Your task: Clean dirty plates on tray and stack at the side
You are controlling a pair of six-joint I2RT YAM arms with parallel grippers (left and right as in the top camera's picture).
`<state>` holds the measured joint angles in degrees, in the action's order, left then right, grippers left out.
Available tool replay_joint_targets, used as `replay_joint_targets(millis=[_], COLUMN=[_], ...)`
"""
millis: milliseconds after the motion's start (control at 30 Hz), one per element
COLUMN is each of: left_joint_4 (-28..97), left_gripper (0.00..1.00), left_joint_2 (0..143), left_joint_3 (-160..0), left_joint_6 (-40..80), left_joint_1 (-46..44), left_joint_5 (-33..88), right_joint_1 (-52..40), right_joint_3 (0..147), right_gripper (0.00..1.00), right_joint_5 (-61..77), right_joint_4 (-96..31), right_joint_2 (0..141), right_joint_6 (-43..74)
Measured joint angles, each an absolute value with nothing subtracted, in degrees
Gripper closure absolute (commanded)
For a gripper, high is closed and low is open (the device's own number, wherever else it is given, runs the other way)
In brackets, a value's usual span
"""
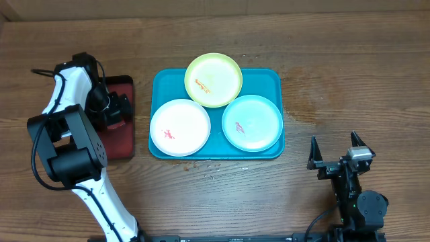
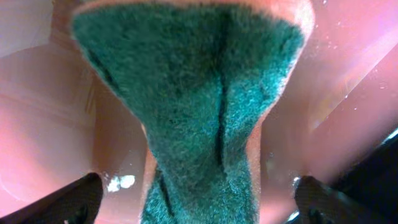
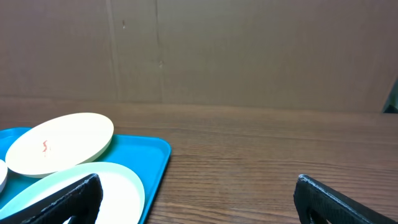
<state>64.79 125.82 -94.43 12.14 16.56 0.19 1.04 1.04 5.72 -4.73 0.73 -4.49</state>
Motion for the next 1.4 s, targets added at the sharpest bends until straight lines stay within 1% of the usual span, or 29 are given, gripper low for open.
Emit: replay_joint_targets(millis=[100,167,233,267,367,500,567,733,767,800,833,867,1267,1300,1333,1367,1400], left_joint_4=[64.23,63.29,62.94,62.59,61.76,61.63,61.6,61.49,61.47,61.43,61.23,60.75,51.83,51.27,50.7,50.24,49.6], left_gripper=[0.09,0.14,0.21,0.26,0.53,0.83,0.96,0.96,0.88,0.64,0.09,0.0,0.0,0.05,0.13,0.24,0.43], left_joint_2=[125.82,125.82,125.8,125.8,125.47,125.34,125.32,125.25,125.25,125.25,125.25,125.25,124.99,124.99,124.99,124.99,124.99], left_joint_3=[-93.86,-93.45,-93.23,-93.08,-92.53,-92.29,-92.27,-92.23,-92.23,-92.23,-92.2,-92.14,-91.94,-91.94,-91.94,-91.94,-91.9], left_joint_6=[12.16,12.14,12.14,12.27,12.97,13.39,13.58,13.37,13.37,13.3,13.21,13.34,13.54,13.54,13.47,13.67,13.61], left_joint_1=[16.56,16.56,16.56,16.56,16.56,16.56,16.53,16.53,16.53,16.53,16.53,16.56,16.56,16.56,16.56,16.56,16.56], left_joint_5=[0.3,0.49,0.69,0.84,0.84,0.86,0.91,1.1,1.1,1.08,1.04,0.8,-1.06,-1.15,-1.28,-1.34,-1.48], right_joint_1=[1.02,1.02,1.02,1.02,1.02,1.04,1.04,1.04,1.04,1.04,1.04,1.02,1.04,1.02,1.04,1.04,1.04], right_joint_3=[1.04,1.04,1.04,1.06,1.06,1.06,1.04,1.04,1.04,1.04,1.04,1.06,1.04,1.04,1.04,1.04,1.04], right_gripper=[0.0,0.0,0.0,0.0,0.0,0.0,0.0,0.0,0.0,0.0,0.0,0.0,0.0,0.0,0.0,0.0,0.0], right_joint_5=[5.74,5.72,5.72,5.69,5.74,5.74,5.69,5.72,5.74,5.74,5.74,5.72,5.72,5.72,5.72,5.69,5.72], right_joint_4=[-4.69,-4.71,-4.71,-4.71,-4.73,-4.71,-4.73,-4.71,-4.69,-4.69,-4.73,-4.73,-4.71,-4.69,-4.73,-4.71,-4.73], right_joint_2=[0.73,0.73,0.73,0.73,0.73,0.73,0.73,0.73,0.73,0.73,0.73,0.73,0.73,0.73,0.73,0.73,0.73], right_joint_6=[-4.51,-4.54,-4.51,-4.51,-4.51,-4.51,-4.49,-4.49,-4.51,-4.49,-4.51,-4.54,-4.49,-4.49,-4.51,-4.49,-4.49])
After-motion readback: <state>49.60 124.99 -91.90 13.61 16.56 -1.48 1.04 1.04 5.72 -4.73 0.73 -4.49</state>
